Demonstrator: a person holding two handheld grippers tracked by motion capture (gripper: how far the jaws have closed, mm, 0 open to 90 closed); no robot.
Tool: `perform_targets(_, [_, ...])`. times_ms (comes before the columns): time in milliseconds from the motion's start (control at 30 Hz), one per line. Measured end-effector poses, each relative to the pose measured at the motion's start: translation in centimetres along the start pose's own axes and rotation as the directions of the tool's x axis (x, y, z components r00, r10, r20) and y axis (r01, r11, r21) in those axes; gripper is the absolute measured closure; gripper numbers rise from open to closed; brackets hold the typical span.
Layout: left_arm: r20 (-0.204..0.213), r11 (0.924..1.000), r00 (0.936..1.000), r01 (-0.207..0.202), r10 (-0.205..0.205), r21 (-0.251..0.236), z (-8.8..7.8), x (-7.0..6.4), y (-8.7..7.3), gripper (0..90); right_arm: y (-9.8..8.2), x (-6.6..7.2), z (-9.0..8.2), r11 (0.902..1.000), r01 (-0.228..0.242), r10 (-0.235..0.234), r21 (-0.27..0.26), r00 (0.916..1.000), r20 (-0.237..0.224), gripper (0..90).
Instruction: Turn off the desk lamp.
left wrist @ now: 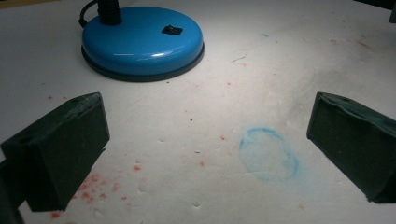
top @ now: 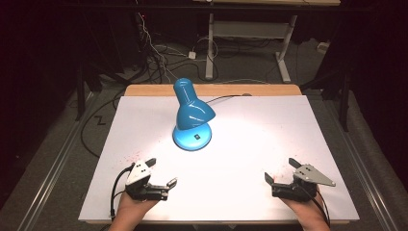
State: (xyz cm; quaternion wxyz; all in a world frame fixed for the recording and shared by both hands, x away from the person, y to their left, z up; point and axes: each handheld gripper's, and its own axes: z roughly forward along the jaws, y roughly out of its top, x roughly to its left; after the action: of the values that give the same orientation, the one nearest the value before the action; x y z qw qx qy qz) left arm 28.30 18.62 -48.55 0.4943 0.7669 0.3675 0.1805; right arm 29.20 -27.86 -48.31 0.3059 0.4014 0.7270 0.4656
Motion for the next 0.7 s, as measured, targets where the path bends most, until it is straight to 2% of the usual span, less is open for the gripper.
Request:
perform_targets(200, [0.008, 0.9998, 1.0000, -0.001, 0.001, 0.021, 0.23, -0.22, -0.28, 0.0, 0.64, -0.15, -0.12, 0.9994, 0.015, -0.015, -0.031, 0.9999, 0.004, 0.0])
perform_targets(333, [0.017, 0.9999, 0.9998, 0.015, -0.015, 0.008, -0.10, -0.19, -0.28, 0.0, 0.89, -0.22, -0.04, 0.9993, 0.023, -0.022, -0.028, 0.9996, 0.017, 0.0])
perform_targets(500, [0.015, 0.9998, 0.9997, 0.021, -0.021, 0.000, -0.37, -0.06, -0.30, 0.0, 0.78, -0.34, 0.01, 0.9995, 0.021, -0.021, -0.022, 0.9997, 0.010, 0.0])
perform_targets(533, [0.027, 0.9995, 0.9992, 0.030, -0.030, 0.000, -0.43, 0.02, -0.30, 0.0, 0.72, -0.34, -0.03, 0.9997, 0.016, -0.016, -0.019, 0.9999, 0.004, 0.1])
perform_targets(700, [0.043, 0.9991, 0.9984, 0.038, -0.038, -0.018, -0.73, 0.08, -0.13, 5.0, 0.70, -0.38, -0.25, 0.9996, 0.017, -0.017, -0.021, 0.9998, 0.004, 0.1])
